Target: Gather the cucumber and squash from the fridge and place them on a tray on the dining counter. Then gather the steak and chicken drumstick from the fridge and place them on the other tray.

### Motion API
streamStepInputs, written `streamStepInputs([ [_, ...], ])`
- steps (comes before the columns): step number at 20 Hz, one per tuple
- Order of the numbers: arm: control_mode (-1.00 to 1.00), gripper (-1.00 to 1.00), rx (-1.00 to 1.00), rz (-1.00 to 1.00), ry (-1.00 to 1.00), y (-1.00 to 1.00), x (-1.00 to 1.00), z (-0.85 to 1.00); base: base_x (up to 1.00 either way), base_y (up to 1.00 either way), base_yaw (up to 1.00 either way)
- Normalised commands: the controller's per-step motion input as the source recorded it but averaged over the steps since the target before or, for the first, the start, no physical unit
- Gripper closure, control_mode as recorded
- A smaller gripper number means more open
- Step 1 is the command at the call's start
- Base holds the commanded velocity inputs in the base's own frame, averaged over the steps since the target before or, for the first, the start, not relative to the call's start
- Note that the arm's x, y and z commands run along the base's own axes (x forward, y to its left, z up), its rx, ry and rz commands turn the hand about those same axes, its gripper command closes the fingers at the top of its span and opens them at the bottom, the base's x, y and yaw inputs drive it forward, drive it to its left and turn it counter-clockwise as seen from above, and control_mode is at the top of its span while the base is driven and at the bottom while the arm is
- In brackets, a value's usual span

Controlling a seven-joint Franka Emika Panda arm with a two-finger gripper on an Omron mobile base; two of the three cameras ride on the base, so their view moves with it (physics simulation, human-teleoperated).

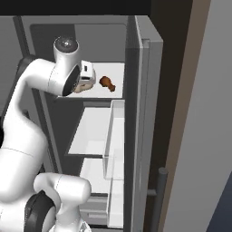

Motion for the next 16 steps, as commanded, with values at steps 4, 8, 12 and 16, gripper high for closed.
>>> streamStepInputs([
  [4, -1.00, -1.00, 0.00, 0.00, 0.05, 0.00, 0.26, -0.01, 0.00, 0.00, 0.00],
  [8, -1.00, -1.00, 0.00, 0.00, 0.05, 0.00, 0.24, -0.01, 0.00, 0.00, 0.00],
  [12, -1.00, -1.00, 0.00, 0.00, 0.05, 0.08, 0.18, -0.06, 0.00, 0.00, 0.00],
  [16, -1.00, -1.00, 0.00, 0.00, 0.04, 0.23, 0.15, -0.05, 0.00, 0.00, 0.00],
])
